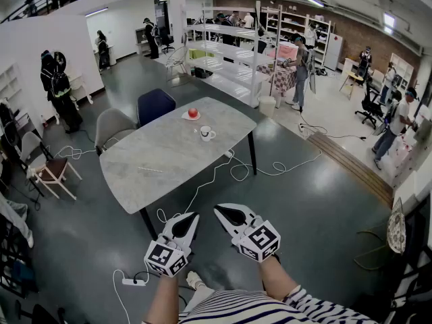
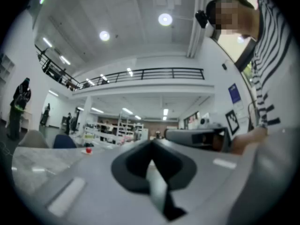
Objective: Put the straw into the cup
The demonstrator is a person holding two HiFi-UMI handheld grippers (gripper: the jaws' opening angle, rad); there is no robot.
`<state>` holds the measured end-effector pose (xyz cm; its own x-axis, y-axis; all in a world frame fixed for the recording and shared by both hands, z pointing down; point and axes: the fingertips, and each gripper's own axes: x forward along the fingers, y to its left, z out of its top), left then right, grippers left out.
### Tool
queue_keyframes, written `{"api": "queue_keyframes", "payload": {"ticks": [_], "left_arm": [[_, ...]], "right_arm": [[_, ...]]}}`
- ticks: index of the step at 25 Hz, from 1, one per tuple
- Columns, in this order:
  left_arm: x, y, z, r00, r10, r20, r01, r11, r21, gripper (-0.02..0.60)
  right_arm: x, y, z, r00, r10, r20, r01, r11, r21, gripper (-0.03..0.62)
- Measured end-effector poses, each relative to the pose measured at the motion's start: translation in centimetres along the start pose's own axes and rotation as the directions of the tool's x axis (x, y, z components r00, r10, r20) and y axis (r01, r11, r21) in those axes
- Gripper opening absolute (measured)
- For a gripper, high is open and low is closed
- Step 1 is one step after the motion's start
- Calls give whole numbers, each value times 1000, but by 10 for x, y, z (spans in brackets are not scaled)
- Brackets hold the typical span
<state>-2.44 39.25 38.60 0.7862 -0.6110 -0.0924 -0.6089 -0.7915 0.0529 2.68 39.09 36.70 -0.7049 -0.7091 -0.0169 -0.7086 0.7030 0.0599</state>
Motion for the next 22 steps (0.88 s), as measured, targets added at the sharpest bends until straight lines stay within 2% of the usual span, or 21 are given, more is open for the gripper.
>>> {"api": "queue_keyframes", "payload": {"ticks": [22], "left_arm": [[-4, 4, -2, 1000, -11, -18, 11, 1000, -6, 6]], "right_arm": [[1, 5, 1, 1000, 11, 8, -11, 1000, 0, 6]]}}
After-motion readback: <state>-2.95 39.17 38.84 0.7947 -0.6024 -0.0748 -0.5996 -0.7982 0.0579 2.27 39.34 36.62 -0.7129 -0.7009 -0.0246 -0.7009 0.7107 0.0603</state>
